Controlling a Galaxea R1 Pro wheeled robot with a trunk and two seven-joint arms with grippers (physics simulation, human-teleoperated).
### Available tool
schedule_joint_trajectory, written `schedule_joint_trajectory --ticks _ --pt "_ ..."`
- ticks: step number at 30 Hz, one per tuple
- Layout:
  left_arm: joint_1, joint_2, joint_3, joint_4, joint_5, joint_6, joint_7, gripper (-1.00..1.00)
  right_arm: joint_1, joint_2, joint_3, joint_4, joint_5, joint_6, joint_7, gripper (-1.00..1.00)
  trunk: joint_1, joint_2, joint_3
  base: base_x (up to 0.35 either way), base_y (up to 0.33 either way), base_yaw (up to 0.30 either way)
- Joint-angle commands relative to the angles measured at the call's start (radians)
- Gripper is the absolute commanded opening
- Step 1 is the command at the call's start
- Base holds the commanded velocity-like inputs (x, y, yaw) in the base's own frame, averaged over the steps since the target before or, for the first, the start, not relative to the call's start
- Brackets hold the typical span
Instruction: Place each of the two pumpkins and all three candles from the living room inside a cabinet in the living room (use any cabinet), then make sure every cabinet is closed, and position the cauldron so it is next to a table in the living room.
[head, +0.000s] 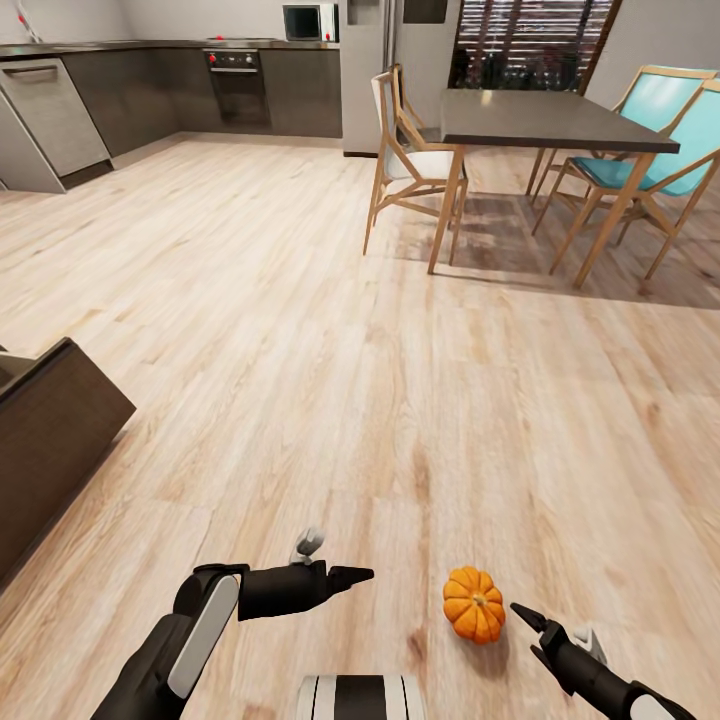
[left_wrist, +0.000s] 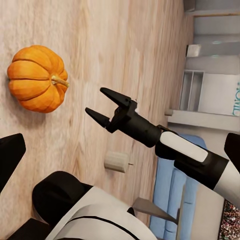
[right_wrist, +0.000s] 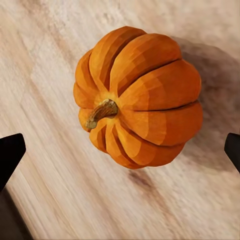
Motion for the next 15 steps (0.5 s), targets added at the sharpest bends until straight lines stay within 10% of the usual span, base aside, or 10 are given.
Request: schedule_joint_trajectory --ticks 1,15 --pt "-0.001 0.0 -0.001 0.0 0.0 0.004 -0.002 1.0 0.0 -0.001 0.005 0.0 -0.01 0.006 0.001 1.0 0.0 0.0 -0.001 0.112 0.0 0.0" --pt "-0.001 0.0 -0.001 0.001 0.0 0.004 -0.002 1.0 -0.001 0.003 0.005 0.0 -0.011 0.002 0.0 1.0 0.0 0.0 -0.001 0.077 0.0 0.0"
